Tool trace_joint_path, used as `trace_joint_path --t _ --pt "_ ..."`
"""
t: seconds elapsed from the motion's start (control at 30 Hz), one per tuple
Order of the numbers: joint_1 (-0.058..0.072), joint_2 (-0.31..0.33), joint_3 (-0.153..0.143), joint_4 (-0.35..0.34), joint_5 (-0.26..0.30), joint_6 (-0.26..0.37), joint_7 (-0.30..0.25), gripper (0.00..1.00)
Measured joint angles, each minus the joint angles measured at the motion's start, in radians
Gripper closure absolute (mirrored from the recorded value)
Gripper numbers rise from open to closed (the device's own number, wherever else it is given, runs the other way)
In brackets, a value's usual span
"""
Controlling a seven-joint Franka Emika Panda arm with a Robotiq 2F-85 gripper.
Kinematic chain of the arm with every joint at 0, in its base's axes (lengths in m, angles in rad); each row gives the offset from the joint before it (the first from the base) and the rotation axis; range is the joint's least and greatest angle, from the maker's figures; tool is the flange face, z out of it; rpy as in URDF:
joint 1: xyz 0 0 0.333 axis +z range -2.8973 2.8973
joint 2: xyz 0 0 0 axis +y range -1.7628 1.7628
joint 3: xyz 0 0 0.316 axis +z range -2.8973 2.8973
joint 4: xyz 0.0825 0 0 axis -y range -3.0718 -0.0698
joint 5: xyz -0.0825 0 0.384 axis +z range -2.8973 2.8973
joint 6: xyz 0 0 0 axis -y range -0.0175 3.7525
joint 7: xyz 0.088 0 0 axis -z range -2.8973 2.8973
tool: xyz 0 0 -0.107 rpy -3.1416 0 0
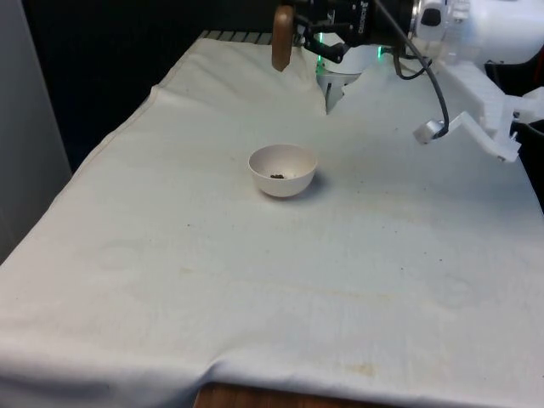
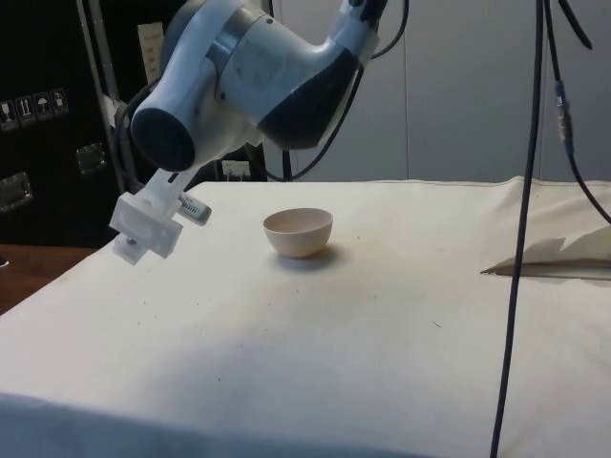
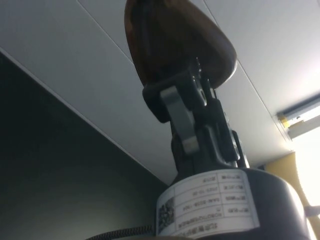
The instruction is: Pour the coffee beans from the cup into the bowl.
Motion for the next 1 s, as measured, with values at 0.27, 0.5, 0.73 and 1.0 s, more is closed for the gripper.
trace_joint_path --t 0.27,0.5,0.73,1.0 --pt "0.007 0.013 0.019 0.001 -0.013 -0.057 0.026 0.96" --pt "0.010 0.033 0.035 0.013 -0.031 -0.108 0.042 0.96" --pt "0.014 0.059 0.052 0.024 -0.047 -0.171 0.070 0.96" --pt "0.021 0.085 0.067 0.036 -0.061 -0.238 0.101 0.96"
